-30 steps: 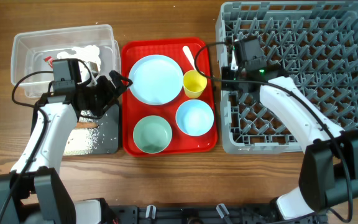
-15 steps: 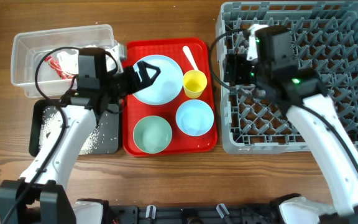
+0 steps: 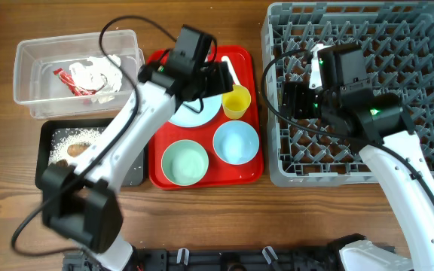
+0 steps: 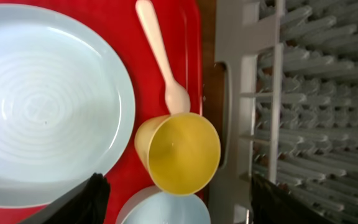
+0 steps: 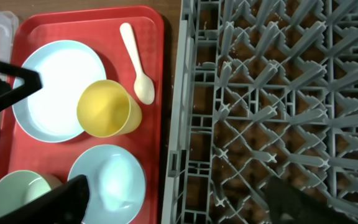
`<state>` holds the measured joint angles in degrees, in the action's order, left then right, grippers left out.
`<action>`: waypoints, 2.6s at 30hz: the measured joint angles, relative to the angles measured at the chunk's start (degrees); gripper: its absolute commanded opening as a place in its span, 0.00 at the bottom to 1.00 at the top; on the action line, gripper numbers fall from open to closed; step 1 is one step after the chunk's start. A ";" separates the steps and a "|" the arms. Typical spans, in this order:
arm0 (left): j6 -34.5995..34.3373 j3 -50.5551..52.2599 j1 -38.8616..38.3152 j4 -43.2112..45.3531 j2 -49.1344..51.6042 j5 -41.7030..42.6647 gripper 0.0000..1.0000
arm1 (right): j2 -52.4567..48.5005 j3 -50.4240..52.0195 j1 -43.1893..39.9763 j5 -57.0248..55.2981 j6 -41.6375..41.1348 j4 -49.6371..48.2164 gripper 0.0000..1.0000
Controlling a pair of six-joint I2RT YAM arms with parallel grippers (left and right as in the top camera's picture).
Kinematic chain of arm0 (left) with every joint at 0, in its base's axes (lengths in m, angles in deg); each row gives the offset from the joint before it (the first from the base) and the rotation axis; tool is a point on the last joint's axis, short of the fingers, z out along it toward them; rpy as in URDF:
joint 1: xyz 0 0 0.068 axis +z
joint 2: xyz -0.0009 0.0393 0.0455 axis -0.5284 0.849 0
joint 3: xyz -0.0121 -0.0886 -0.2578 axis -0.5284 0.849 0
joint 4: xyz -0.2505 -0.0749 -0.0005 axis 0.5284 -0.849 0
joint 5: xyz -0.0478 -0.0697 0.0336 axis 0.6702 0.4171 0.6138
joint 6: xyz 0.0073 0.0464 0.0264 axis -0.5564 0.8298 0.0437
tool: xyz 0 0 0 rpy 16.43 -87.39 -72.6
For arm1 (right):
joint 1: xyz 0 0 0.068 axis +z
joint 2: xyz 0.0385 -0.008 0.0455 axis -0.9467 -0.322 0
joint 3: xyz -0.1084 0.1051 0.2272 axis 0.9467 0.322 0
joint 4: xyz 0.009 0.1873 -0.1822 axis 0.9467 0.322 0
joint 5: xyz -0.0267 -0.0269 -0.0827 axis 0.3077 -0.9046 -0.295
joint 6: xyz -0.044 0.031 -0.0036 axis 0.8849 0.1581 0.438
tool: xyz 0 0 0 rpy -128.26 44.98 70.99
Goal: Sort waste into correct bins and load items into the dishwasher rack
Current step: 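Grasp the yellow cup with the left gripper and lift it, then hand the yellow cup from the left gripper to the right gripper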
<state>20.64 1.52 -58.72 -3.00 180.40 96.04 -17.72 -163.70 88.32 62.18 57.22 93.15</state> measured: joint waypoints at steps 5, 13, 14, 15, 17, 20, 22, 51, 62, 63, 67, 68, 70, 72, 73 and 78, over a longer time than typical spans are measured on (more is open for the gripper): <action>0.66 -2.01 -0.07 -2.32 10.14 0.07 0.66 | -0.02 0.00 0.00 -1.84 -0.22 0.42 0.99; 1.49 -1.90 -1.40 -1.01 10.78 0.22 0.42 | -0.02 0.00 0.00 -2.34 -0.22 1.64 0.99; 1.53 -1.84 -1.92 -0.57 11.10 0.00 0.40 | -0.02 0.00 0.00 -2.34 -0.22 1.66 1.00; 1.46 -1.79 -2.12 -0.28 11.47 0.00 0.36 | -0.02 0.00 0.00 -2.34 -0.20 1.75 1.00; 1.53 -1.77 -2.27 0.15 12.90 -0.04 0.26 | -0.02 0.00 0.00 -2.34 -0.20 2.05 1.00; 1.70 -1.36 -2.27 0.22 13.73 -0.68 0.12 | -0.02 0.00 0.00 -2.34 -0.17 2.08 1.00; 1.51 -1.36 -2.27 0.35 13.73 -1.46 0.09 | 0.00 0.00 0.00 -2.34 -0.17 2.01 1.00; 33.66 -3.28 20.00 -14.67 -0.37 74.93 0.04 | -9.11 -2.23 -0.55 64.08 20.11 -26.40 0.85; 34.99 -3.28 19.80 -13.62 -0.37 75.95 0.25 | -9.46 -2.23 -0.74 65.92 18.64 -28.22 0.61; 34.93 -3.28 19.89 -13.40 -0.37 75.69 0.26 | -9.46 -2.23 -0.66 64.74 17.97 -27.89 0.59; 35.12 -3.30 23.63 -12.90 -0.37 66.23 0.27 | -9.46 -2.23 -1.18 51.87 13.05 -25.22 0.36; 35.10 -3.30 25.40 -13.11 -0.37 60.57 0.28 | -9.46 -2.23 -2.71 47.10 10.43 -24.98 0.34; 35.08 -3.30 27.28 -14.32 -0.37 54.42 0.29 | -9.44 -2.23 -5.29 41.33 6.93 -24.57 0.34; 34.84 -3.30 27.69 -16.28 -0.37 47.43 0.31 | -9.35 -2.23 -8.74 31.45 1.95 -22.12 0.34; 34.67 -3.30 27.58 -16.48 -0.37 45.99 0.32 | -9.22 -2.25 -9.84 27.47 0.57 -20.61 0.34; 34.47 -3.30 23.50 -16.37 -0.37 40.83 0.38 | -9.09 -12.87 -10.99 9.64 -2.05 -8.24 0.34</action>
<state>55.11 -1.78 -35.23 -19.37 180.03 136.87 -26.81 -176.58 77.33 71.82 55.17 84.91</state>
